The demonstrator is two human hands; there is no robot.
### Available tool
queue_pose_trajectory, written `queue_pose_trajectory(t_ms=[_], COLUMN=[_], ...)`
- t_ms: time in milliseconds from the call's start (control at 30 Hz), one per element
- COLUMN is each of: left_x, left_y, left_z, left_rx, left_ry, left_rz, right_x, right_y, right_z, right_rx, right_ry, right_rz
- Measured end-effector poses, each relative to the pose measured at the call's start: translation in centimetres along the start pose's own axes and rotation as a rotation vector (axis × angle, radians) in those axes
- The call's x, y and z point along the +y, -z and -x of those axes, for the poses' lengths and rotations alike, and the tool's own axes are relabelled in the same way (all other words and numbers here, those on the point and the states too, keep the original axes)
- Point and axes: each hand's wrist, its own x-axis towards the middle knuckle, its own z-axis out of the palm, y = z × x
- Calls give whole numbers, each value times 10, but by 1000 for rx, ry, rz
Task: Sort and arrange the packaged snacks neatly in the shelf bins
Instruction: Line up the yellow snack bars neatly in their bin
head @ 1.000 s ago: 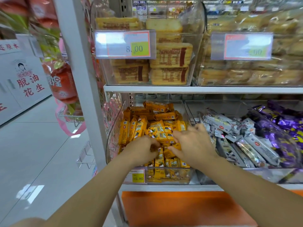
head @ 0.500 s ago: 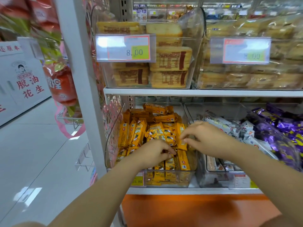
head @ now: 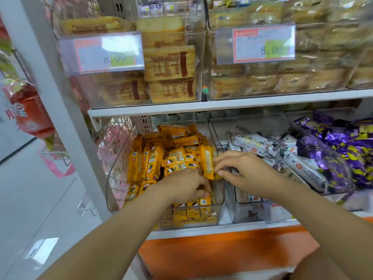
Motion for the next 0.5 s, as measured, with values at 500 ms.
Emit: queue_pose_trajectory(t_ms=[500], left_x=[13], left_y=[-7], left_z=[-10], left_rx=[123], left_ry=[251], left_rz=[-63], right_x=[-6], right_y=[5], right_z=[-4], right_rx=[-12], right_ry=[-43], right_rz=[-66])
